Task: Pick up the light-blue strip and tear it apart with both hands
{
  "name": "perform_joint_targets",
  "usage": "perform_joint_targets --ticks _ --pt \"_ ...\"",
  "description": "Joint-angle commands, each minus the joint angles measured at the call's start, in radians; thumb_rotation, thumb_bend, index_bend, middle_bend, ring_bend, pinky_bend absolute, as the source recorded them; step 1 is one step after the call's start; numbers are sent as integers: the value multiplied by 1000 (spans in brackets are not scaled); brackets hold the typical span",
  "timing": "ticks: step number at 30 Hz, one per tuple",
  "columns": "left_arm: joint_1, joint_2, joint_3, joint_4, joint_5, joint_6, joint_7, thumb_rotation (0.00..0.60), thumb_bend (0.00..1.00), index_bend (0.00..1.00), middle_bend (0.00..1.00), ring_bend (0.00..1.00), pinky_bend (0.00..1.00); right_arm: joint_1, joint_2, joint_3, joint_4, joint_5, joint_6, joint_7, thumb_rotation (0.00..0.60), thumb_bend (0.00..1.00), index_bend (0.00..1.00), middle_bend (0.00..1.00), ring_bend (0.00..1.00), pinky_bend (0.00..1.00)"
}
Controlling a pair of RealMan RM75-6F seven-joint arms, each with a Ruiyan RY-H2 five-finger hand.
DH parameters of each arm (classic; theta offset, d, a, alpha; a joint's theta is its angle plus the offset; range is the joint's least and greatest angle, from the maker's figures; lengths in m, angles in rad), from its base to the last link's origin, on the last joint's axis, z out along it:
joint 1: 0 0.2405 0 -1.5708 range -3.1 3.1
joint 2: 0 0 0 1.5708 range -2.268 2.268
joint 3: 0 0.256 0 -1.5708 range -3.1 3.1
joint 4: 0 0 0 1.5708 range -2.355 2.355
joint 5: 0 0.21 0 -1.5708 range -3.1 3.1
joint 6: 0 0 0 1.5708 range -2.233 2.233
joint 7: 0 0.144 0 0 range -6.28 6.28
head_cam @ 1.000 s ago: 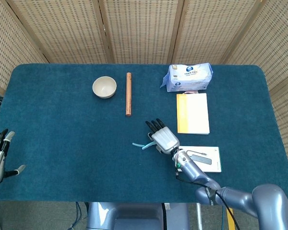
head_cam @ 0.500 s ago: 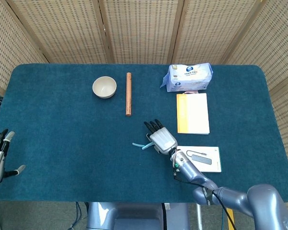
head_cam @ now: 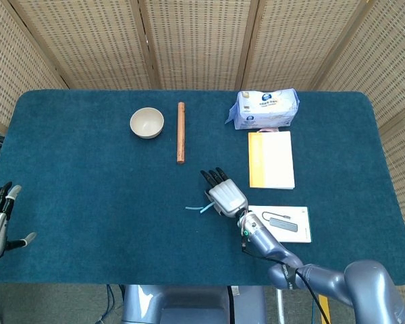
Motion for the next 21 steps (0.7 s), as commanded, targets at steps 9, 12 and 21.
perform_joint_targets --ticks 9,12,21 --pt "-113 -9 -46 48 74 -66 52 600 0 0 0 0 0 -1 66 39 -168 -2 58 -42 600 492 570 0 0 0" --pt "-191 -27 -85 79 116 -109 28 600 0 0 71 166 59 3 79 58 -219 24 67 -87 600 491 571 0 0 0" --pt "-414 -136 -158 189 246 -209 -42 600 0 19 707 891 965 27 73 105 -306 131 86 -215 600 492 571 0 0 0"
